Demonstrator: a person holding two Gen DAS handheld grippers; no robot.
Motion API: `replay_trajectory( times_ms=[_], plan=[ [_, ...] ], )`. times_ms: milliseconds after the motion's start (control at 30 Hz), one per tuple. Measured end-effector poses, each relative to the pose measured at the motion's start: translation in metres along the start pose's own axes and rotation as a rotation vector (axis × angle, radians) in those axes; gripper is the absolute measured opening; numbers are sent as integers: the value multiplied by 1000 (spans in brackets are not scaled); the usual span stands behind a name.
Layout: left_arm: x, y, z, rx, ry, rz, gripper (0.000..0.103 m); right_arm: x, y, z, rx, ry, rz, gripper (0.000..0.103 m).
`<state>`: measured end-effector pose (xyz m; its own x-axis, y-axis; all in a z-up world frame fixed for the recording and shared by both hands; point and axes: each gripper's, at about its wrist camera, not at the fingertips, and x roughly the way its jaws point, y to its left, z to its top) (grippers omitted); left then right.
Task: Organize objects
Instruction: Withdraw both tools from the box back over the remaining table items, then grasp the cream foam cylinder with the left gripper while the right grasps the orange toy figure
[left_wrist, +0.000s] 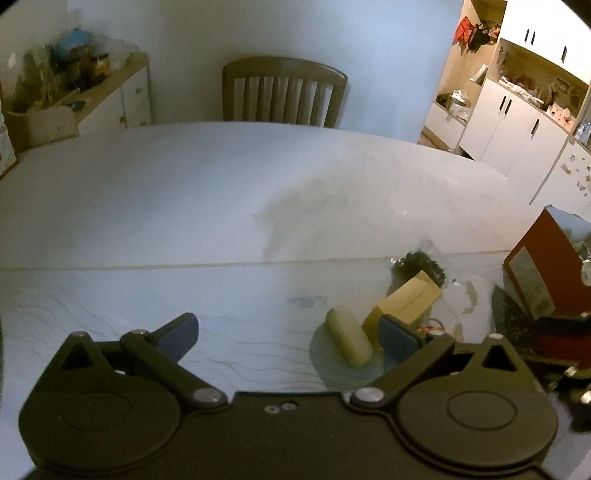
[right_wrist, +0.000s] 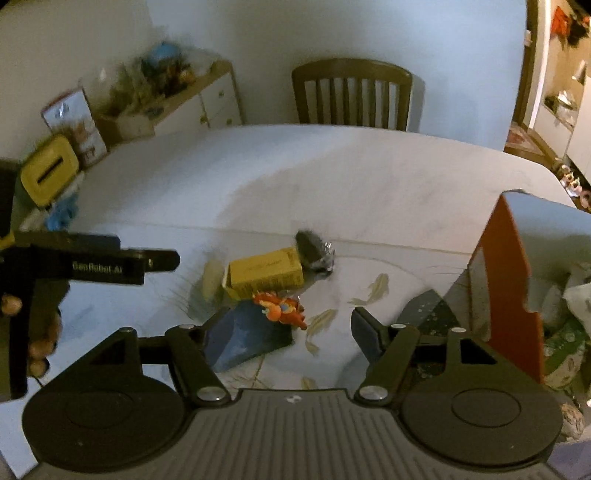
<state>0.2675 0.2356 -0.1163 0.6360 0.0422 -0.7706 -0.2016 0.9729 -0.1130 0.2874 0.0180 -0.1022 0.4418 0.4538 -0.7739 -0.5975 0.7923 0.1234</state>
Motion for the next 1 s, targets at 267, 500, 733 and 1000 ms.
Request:
replay_trajectory(
  times_ms=[267, 500, 733, 1000],
  plan=[
    [23, -2, 1, -18, 15, -6, 102, 31, 7, -6, -42, 61, 0, 70],
    [38, -10, -2, -21, 32, 0, 102, 51, 7, -3, -56, 82, -3, 70],
    [46, -11, -6, -14, 35, 10, 102, 66, 8, 0, -56, 86, 10, 70],
    [51, -16, -14, 14, 20, 7, 91, 77, 10, 5, -43, 84, 15, 69]
  ],
)
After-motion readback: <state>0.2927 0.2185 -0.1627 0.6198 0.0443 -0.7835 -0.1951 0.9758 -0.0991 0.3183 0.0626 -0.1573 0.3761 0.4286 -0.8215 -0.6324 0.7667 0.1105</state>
